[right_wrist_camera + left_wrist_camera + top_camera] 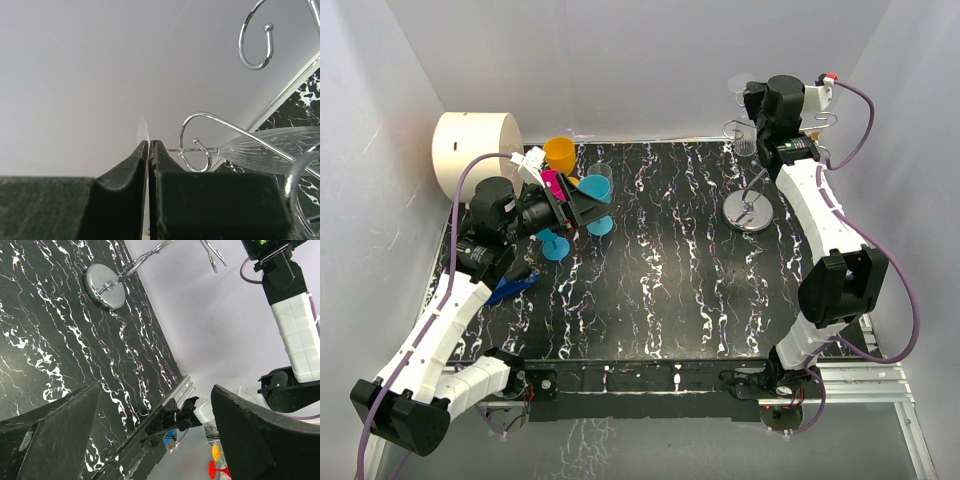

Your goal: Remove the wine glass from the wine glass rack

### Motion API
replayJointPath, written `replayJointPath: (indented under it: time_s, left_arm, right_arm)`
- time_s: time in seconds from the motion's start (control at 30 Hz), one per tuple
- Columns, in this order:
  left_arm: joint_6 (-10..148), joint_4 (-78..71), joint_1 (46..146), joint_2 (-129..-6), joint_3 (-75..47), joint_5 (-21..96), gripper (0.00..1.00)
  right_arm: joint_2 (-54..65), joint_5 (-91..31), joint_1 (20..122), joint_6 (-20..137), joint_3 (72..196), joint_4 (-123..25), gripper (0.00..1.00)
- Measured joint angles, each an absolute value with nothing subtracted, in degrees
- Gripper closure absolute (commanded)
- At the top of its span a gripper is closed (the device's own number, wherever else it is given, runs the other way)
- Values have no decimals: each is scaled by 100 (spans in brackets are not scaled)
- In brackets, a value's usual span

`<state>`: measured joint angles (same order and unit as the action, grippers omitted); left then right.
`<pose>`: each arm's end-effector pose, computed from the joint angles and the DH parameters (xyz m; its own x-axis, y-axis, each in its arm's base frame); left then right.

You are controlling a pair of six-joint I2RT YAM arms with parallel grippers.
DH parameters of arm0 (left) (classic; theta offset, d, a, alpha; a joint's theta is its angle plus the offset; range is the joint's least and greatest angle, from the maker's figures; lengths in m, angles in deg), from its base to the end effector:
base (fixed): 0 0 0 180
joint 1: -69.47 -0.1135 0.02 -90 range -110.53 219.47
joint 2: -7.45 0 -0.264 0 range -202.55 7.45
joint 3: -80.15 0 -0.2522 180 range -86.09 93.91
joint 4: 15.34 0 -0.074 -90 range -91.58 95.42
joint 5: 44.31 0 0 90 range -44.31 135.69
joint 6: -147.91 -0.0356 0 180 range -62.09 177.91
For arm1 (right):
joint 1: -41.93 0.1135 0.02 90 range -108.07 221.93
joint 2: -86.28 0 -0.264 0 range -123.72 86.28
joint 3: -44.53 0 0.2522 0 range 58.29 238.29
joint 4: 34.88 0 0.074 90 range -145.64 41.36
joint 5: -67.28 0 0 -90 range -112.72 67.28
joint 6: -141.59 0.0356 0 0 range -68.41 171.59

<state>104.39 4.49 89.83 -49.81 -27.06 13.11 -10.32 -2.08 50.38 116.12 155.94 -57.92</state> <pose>0.2033 -0.0959 0.3953 -0.6260 -0.4194 -0.6574 0.4976 0.4343 -0.7509 0.3979 0.0464 0.4249 0.1265 0.8729 -0.4712 0.2171 0.4391 0.8718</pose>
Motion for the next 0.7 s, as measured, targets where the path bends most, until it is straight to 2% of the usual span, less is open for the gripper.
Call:
replayJointPath:
  time_s: [0.7]
  left_arm:
    - [10434,449,8985,-4983,-2706,1313,8]
  right_arm:
    - [-1349,-206,4732,11675,15738,-5611,100]
